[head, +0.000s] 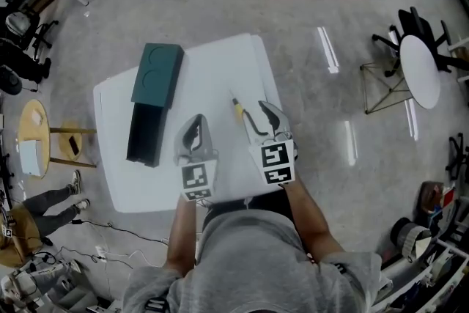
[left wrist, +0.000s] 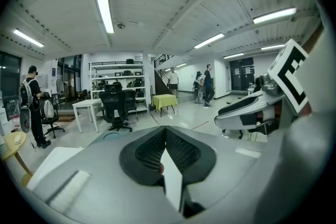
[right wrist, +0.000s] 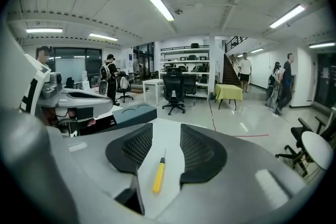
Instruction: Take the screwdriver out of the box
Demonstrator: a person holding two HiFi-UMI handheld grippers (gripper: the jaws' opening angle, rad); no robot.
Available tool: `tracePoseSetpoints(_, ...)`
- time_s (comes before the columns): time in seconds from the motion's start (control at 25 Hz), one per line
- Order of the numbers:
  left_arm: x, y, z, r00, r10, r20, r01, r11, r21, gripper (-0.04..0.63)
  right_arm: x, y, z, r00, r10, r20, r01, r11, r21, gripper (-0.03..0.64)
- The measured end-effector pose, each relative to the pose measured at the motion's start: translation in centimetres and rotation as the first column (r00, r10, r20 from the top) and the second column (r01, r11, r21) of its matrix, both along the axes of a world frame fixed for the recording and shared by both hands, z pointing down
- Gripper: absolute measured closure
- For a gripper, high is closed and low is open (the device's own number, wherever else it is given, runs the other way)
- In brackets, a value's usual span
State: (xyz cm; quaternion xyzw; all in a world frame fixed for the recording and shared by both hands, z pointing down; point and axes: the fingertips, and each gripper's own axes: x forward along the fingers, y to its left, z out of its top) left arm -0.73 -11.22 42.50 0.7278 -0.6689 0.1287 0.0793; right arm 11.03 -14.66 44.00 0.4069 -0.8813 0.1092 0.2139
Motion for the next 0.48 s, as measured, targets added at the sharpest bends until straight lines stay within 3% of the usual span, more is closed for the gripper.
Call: tracePoseSetpoints(0.48, 0.5, 2.8, -4.4, 0.999, -0.028, 0.021, 0.026, 0.997, 0.069, 0.584, 1.0, 2.1, -5.9, 0.998, -0.031, 0.06, 0.021, 0.987, 0.162, 0.524)
